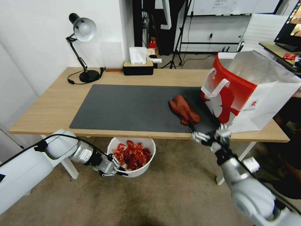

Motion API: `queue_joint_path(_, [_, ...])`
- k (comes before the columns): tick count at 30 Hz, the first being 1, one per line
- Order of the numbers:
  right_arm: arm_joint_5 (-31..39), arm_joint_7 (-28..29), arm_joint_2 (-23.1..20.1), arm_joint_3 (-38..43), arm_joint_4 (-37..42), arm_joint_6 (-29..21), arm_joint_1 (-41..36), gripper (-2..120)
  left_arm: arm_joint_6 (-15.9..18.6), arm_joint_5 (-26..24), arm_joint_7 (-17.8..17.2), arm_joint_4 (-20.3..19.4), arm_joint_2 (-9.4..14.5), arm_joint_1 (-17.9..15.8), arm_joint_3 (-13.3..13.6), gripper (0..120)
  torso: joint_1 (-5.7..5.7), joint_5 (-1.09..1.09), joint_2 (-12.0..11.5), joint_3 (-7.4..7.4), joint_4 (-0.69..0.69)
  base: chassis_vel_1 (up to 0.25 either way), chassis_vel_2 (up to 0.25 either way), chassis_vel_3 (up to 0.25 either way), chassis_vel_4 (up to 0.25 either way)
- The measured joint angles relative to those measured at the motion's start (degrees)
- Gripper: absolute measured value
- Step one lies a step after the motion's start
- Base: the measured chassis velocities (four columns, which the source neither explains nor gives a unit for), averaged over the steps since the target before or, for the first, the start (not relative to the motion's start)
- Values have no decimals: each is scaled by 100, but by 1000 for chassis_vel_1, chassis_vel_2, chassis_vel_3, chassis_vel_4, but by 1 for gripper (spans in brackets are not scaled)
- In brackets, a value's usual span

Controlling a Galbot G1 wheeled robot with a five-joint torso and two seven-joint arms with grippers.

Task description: Sweep shrimp from table into container with towel, then put container into takeout bag.

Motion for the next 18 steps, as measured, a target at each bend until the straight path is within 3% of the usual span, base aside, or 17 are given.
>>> queue_joint_path(1, [-169, -47, 255, 67, -16, 205, -290, 100, -2, 3, 0, -2, -5, 6, -3, 0, 0, 3, 0, 0, 0, 0, 0, 0, 0])
queue_joint_path(7, [-769, 47, 672, 250, -237, 633, -732, 100, -7, 6, 0, -4, -19, 6, -5, 0, 0, 2, 0, 0, 1, 0, 0, 0, 0])
queue_joint_path(18, [-1013, 356, 738, 288, -967, 954, -739, 99, -9, 52, 0, 23, -75, 19, 0, 0, 0, 3, -1, 1, 0, 0, 0, 0, 0])
